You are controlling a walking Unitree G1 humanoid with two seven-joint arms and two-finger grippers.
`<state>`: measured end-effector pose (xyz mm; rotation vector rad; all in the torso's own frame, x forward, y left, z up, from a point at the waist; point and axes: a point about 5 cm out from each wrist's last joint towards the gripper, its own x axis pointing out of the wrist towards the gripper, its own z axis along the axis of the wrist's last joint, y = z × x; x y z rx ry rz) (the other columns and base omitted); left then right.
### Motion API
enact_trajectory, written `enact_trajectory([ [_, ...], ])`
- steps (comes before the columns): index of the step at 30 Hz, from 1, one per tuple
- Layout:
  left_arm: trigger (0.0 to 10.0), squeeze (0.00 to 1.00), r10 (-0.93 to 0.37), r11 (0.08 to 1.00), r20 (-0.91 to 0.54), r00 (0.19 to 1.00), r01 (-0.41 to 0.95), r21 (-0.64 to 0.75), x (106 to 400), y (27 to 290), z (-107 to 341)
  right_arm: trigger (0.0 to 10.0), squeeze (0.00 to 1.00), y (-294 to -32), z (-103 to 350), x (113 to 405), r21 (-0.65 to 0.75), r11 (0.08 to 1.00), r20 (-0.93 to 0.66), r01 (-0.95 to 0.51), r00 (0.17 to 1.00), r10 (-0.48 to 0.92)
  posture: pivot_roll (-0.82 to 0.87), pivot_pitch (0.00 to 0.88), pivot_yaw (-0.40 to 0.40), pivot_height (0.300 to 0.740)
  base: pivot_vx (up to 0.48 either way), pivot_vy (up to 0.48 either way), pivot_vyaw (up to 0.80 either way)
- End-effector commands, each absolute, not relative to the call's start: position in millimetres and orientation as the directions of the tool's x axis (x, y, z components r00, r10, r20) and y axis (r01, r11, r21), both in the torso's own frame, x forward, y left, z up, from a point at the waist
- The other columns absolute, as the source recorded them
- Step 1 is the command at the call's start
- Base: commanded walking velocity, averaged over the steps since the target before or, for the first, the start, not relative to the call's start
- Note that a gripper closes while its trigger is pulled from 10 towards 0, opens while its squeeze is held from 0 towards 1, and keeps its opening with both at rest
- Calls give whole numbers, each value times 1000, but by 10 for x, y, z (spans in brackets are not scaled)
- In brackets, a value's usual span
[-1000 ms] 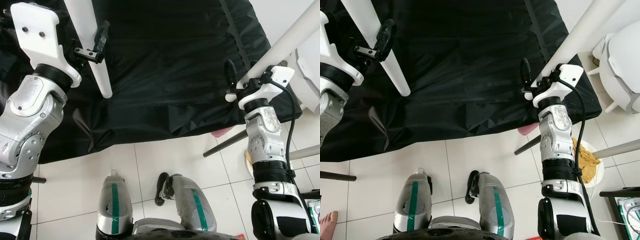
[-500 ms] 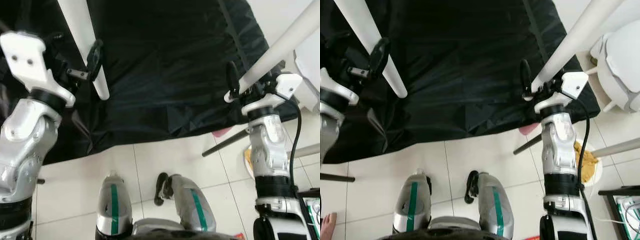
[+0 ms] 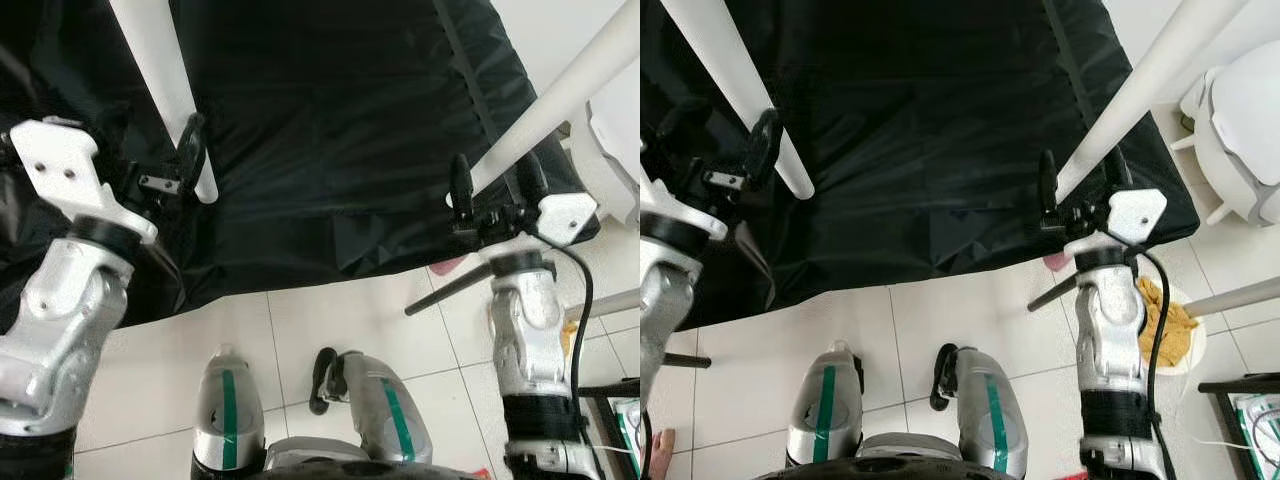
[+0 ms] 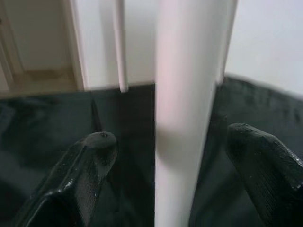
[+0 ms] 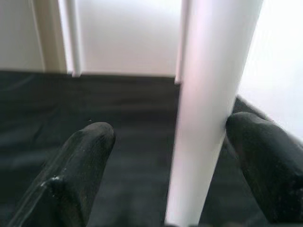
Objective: Building children table
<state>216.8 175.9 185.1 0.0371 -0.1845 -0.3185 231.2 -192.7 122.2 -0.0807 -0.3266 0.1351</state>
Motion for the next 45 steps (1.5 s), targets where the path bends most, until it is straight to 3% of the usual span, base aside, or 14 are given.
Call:
enact_trajectory([
  [1, 10000, 0, -474, 879, 150, 867, 459, 128, 2130, 1677, 1794, 10000, 0, -1874, 1186, 2301, -122, 981, 302, -153, 935, 184, 153, 113, -44, 740, 0, 0, 0],
  [13, 10000, 0, -510, 846, 65, 858, 486, 221, 1977, 1708, 1462, 10000, 0, -1863, 851, 2226, -221, 940, 175, -259, 938, 299, 167, 111, -63, 740, 0, 0, 0],
  [21, 10000, 0, -577, 791, 44, 816, 544, 280, 1858, 1730, 1389, 10000, 0, -1849, 748, 2200, -296, 872, 111, -389, 893, 436, 179, 116, -86, 740, 0, 0, 0],
  [29, 10000, 0, -597, 765, 30, 802, 558, 320, 1789, 1757, 1312, 10000, 0, -1856, 705, 2218, -321, 842, 90, -433, 871, 483, 188, 115, -92, 740, 0, 0, 0],
  [33, 10000, 0, -644, 692, -22, 765, 595, 410, 1655, 1770, 1197, 10000, 0, -1839, 662, 2180, -348, 791, 60, -503, 830, 554, 198, 120, -96, 740, 0, 0, 0],
  [34, 10000, 0, -695, 605, -89, 713, 648, 464, 1526, 1798, 1081, 10000, 0, -1854, 634, 2152, -375, 734, 25, -566, 786, 618, 201, 123, -97, 740, 0, 0, 0],
  [45, 10000, 0, -778, 484, -131, 614, 720, 498, 1424, 1794, 1073, 10000, 0, -1803, 631, 2117, -360, 634, -31, -685, 687, 726, 207, 176, -93, 740, 0, 0, 0],
])
